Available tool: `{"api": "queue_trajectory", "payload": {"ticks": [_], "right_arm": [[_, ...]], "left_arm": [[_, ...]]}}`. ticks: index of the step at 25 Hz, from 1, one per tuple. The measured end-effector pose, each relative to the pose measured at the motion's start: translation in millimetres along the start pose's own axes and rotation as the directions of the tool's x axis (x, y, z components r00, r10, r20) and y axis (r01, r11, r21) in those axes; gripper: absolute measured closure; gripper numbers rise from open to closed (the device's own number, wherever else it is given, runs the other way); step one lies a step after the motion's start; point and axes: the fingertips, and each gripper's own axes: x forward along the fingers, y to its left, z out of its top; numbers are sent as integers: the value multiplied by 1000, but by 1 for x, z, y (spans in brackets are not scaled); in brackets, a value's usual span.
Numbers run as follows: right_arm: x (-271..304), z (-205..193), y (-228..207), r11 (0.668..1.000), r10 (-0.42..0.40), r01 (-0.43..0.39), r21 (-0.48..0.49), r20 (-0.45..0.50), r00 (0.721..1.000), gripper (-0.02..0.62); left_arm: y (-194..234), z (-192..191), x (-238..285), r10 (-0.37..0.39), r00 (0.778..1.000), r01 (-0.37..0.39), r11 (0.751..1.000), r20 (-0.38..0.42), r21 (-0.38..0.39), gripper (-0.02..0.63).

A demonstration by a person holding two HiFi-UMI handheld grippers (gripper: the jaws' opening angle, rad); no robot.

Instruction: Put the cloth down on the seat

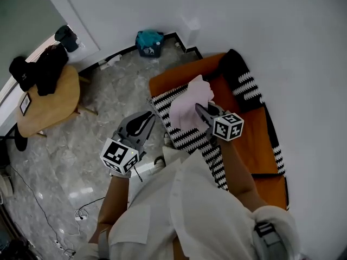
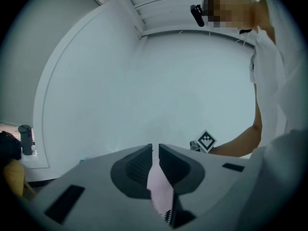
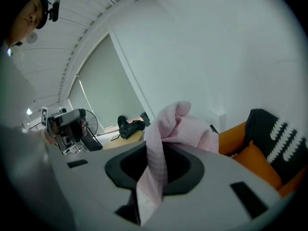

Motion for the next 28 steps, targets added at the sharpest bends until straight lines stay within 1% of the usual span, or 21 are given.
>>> {"api": "queue_trajectory", "payload": {"ticks": [3,6,12,17,20,25,28], "right_arm": [[33,-26,-15,1000,22,-21,6,-92,996,512],[56,-48,-22,999,50,-47,21,-173,984,514],[84,-77,-40,994,85,-64,90,-250,964,514],[108,-92,-57,995,85,-64,78,-318,944,514],[122,-101,-67,996,79,-57,71,-365,928,515],[142,-129,-84,997,78,-60,53,-455,887,520],[150,-143,-96,998,67,-50,48,-491,868,522]], "left_arm": [[17,-7,17,15,1000,-15,1000,-15,-24,552],[27,-18,30,27,999,-29,998,-38,-57,552],[34,-36,50,31,996,-38,995,-79,-92,552],[41,-43,60,37,995,-46,994,-98,-99,552],[46,-42,64,40,994,-51,993,-106,-105,552],[53,-51,70,57,990,-72,991,-125,-116,552],[57,-58,73,65,988,-82,989,-137,-125,552]]}}
